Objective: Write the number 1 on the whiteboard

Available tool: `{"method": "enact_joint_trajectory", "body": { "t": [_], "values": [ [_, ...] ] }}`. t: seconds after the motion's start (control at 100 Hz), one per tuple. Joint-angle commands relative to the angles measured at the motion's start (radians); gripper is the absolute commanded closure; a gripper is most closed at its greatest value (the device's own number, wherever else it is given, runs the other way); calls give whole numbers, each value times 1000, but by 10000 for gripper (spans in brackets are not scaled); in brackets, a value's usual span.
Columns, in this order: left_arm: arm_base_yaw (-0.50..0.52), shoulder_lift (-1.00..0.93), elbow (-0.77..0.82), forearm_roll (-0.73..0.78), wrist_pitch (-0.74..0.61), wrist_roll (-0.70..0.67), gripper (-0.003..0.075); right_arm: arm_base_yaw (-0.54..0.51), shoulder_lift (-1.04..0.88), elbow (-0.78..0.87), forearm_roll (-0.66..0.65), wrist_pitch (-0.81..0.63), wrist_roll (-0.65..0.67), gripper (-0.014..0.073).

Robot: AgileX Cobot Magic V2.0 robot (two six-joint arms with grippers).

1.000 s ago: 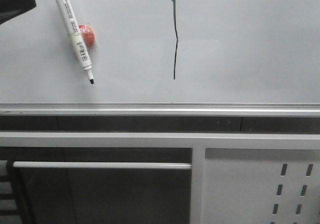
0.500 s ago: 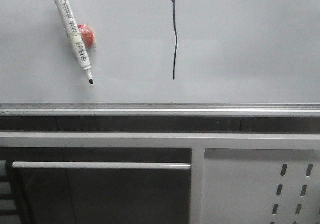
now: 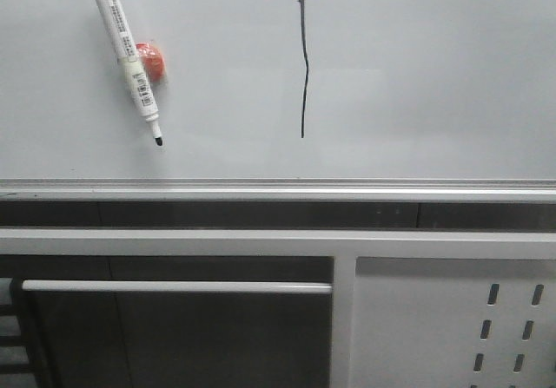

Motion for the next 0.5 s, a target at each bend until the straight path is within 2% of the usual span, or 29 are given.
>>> {"method": "enact_joint_trajectory", "body": {
  "t": [0.0,0.32,0.49],
  "values": [
    [46,-80,-35,-14,39,-52,738,1,10,-34,-84,-3,-13,665],
    [390,-406,-33,39,306,-95,738,1,10,-34,-84,39,-13,665],
    [509,-500,22,32,321,-95,738,1,10,-34,-84,80,-13,665]
  ]
}}
